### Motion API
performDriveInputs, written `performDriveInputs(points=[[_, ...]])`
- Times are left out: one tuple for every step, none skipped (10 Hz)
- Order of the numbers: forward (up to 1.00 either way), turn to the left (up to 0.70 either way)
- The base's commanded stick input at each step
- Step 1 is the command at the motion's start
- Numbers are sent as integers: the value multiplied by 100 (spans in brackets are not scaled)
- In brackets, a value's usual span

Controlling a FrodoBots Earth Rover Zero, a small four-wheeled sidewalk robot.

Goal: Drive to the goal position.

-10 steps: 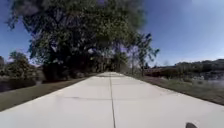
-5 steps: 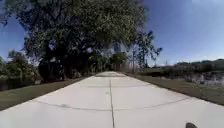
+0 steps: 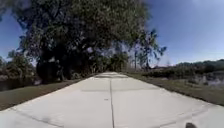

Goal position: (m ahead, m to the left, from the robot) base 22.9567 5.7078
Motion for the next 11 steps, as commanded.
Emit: performDriveInputs(points=[[100,0],[100,0],[100,0],[100,0],[100,0],[100,0],[100,0],[100,0],[100,0],[100,0],[100,0]])
